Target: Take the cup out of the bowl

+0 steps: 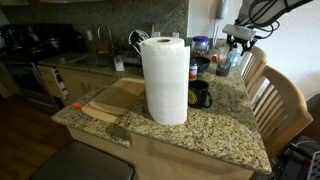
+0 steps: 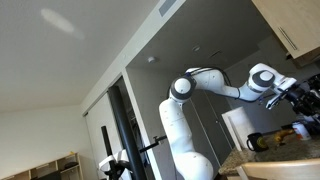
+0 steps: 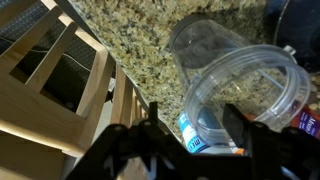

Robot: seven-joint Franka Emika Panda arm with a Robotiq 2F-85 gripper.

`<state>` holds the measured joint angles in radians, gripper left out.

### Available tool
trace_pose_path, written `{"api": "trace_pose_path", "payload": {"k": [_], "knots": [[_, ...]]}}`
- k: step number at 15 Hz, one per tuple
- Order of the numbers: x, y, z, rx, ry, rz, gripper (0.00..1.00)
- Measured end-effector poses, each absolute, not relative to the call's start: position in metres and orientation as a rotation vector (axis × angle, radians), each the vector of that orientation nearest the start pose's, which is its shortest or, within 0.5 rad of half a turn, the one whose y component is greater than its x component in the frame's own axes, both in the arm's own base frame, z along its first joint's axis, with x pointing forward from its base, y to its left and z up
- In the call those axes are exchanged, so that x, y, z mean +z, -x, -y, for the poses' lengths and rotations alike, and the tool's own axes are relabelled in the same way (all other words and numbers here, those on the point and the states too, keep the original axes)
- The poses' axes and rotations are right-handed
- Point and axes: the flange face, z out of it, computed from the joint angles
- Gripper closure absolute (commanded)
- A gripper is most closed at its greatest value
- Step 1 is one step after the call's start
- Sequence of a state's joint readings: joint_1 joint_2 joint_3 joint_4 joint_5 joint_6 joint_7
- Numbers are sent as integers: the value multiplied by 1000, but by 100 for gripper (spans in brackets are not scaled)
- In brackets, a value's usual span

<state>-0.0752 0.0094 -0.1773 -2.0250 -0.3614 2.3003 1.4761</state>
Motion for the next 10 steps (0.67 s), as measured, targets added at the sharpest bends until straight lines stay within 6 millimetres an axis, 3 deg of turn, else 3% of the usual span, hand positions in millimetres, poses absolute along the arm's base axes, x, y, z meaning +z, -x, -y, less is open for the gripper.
{"api": "trace_pose_path", "payload": {"k": [3,6,8,10], "knots": [[515,-556,154,-747,2165,-2206,0],[604,-536,152,-915,1993,-2156,0],[652,-515,138,-965,1974,-2114,0],[668,-505,127,-976,1975,-2099,0]]}}
